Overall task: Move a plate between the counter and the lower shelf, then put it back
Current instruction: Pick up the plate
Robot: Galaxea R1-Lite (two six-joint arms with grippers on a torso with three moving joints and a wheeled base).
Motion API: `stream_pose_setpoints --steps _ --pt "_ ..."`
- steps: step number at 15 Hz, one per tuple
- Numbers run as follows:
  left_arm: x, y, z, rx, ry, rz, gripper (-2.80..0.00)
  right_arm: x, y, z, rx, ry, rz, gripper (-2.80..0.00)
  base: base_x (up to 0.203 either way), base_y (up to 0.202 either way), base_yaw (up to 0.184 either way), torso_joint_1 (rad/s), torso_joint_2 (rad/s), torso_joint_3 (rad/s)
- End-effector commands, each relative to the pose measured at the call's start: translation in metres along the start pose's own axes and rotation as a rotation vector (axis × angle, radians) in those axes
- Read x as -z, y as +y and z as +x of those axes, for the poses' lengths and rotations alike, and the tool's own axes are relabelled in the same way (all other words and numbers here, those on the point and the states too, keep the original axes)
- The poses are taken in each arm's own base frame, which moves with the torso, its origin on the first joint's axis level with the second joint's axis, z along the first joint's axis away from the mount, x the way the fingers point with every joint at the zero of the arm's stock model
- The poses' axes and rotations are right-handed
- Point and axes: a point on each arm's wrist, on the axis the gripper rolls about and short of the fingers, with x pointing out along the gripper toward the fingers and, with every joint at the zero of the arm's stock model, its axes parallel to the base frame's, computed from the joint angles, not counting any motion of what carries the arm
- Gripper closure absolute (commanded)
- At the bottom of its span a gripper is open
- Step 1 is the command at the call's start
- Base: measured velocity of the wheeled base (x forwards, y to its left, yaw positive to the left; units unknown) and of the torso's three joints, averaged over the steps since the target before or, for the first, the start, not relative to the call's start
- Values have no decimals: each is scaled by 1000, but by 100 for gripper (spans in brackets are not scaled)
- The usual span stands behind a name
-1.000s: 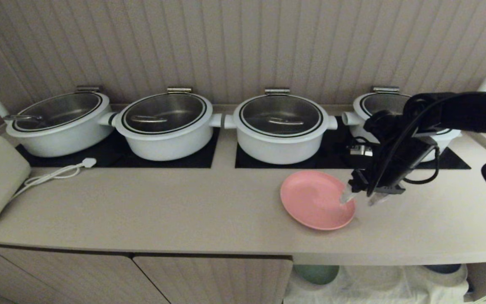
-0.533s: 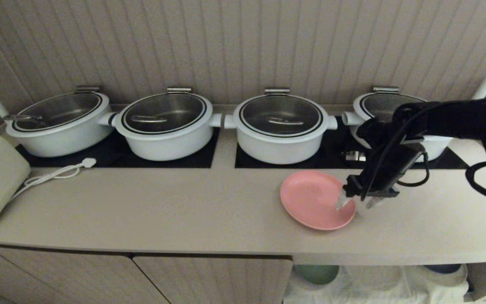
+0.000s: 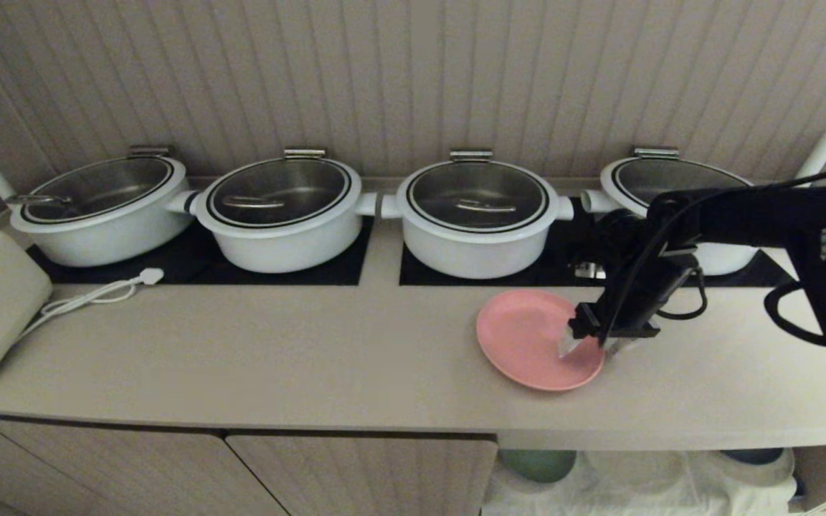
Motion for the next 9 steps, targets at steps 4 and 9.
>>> stream_pose_setpoints --steps 4,9 --pt "0 0 0 0 0 0 0 -1 0 4 3 -3 1 -280 0 0 0 0 0 0" --pt "0 0 0 0 0 0 0 -2 -2 5 29 -2 9 -280 0 0 0 0 0 0"
